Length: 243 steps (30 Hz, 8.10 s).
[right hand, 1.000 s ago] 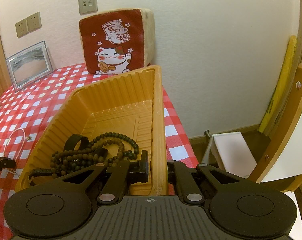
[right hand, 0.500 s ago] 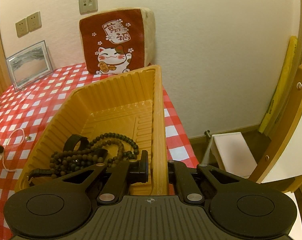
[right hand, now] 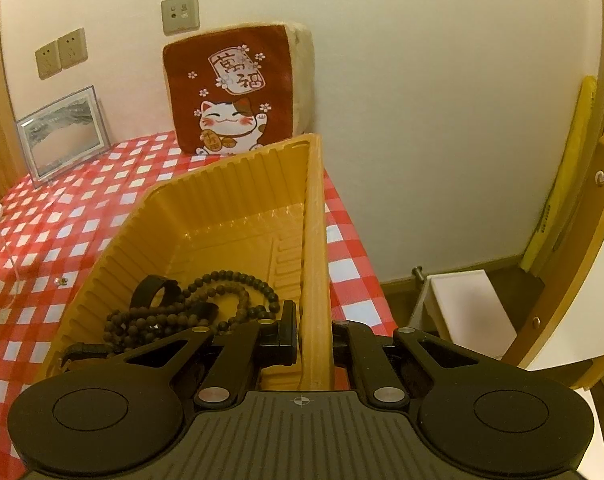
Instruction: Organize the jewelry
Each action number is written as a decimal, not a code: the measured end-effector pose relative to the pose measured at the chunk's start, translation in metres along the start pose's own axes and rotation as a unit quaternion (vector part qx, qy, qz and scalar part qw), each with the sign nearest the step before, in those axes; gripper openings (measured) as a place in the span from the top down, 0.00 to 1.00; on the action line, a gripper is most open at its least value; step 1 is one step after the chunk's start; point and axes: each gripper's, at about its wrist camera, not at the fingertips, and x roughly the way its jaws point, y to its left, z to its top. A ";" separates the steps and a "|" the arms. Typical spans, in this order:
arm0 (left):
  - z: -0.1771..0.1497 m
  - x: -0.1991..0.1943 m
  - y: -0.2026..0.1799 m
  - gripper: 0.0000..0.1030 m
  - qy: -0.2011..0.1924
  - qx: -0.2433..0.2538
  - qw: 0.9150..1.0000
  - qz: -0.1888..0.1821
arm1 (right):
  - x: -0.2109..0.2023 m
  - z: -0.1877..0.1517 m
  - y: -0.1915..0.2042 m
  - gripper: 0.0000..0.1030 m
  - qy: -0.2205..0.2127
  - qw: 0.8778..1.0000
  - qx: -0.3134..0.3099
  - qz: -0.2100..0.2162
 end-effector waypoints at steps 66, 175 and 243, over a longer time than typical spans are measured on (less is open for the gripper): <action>-0.125 0.128 -0.036 0.80 0.136 0.084 0.987 -0.009 | 0.008 0.002 0.003 0.95 0.008 1.000 0.002 -0.008; -0.134 -0.095 -0.085 0.39 0.146 -0.024 0.989 0.013 | -0.092 -0.007 0.056 0.29 0.138 0.981 0.008 0.134; -0.159 -0.146 -0.054 0.39 0.171 -0.026 0.985 0.009 | -0.151 -0.038 0.135 0.29 0.148 0.975 -0.040 0.164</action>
